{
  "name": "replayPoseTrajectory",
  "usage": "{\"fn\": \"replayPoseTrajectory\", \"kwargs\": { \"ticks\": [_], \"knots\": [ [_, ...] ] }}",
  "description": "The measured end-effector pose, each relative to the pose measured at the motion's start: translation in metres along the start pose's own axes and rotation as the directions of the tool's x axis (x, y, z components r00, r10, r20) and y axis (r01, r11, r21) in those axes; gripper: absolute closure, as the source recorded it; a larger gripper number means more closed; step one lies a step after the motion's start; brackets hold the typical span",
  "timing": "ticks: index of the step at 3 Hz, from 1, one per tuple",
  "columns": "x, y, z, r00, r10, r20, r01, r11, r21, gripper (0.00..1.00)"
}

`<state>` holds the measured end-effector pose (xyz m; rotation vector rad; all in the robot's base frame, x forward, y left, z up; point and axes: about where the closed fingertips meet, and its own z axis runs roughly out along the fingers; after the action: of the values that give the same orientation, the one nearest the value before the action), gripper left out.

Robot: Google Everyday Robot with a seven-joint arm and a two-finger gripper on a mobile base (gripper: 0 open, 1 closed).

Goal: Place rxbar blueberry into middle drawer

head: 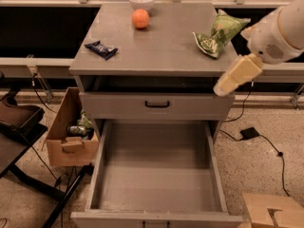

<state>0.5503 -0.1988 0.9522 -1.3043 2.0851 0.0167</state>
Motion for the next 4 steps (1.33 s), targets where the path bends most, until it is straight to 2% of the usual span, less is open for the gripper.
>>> {"fn": "replayPoseTrajectory", "kwargs": {
  "ticks": [1,2,3,4],
  "knots": [
    [-0.041,-0.046,0.025,0.982,0.05,0.182,-0.065,0.995,0.076,0.0],
    [-0.05,-0.063,0.022,0.974,0.046,0.223,-0.078,0.9874,0.138,0.0],
    [-0.054,-0.062,0.027,0.972,0.044,0.229,-0.076,0.9886,0.13,0.0],
    [-0.076,-0.069,0.052,0.957,0.051,0.287,-0.084,0.9911,0.103,0.0]
  ]
}}
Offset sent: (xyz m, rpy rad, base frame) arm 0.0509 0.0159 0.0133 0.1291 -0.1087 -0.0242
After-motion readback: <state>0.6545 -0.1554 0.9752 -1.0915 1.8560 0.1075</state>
